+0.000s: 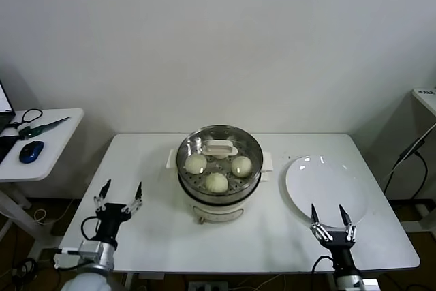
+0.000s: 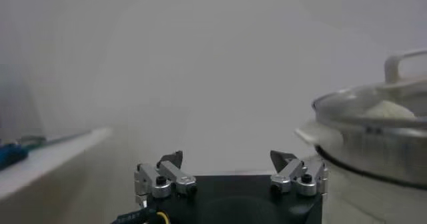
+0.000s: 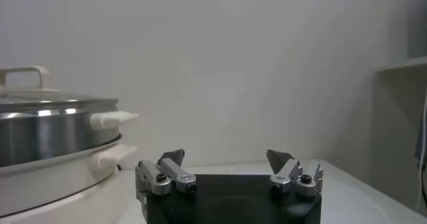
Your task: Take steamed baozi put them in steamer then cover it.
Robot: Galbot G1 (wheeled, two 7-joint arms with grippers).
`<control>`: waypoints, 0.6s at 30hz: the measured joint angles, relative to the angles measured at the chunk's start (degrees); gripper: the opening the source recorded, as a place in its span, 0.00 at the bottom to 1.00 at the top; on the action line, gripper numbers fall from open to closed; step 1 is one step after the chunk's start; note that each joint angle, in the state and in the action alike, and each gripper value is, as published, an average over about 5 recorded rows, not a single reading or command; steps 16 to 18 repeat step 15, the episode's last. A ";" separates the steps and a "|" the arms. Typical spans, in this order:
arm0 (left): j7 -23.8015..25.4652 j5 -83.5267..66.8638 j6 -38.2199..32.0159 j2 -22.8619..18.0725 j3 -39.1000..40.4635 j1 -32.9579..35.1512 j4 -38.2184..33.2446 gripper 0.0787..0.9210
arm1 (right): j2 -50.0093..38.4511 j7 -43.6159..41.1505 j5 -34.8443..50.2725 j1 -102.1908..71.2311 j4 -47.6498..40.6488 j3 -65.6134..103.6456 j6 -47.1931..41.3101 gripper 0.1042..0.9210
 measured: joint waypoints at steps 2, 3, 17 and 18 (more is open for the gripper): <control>0.34 -0.63 -1.04 0.02 0.32 0.39 1.11 0.88 | -0.04 -0.04 0.13 0.13 -0.14 -0.15 -0.08 0.88; 0.51 -0.91 -1.49 0.02 0.48 0.56 1.58 0.88 | -0.03 -0.06 0.17 0.17 -0.17 -0.22 -0.13 0.88; 1.46 -2.87 -4.58 0.00 1.07 1.75 4.34 0.88 | 0.06 -0.22 0.36 0.26 -0.14 -0.74 -0.49 0.88; 1.46 -2.87 -4.58 0.00 1.07 1.75 4.34 0.88 | 0.06 -0.22 0.36 0.26 -0.14 -0.74 -0.49 0.88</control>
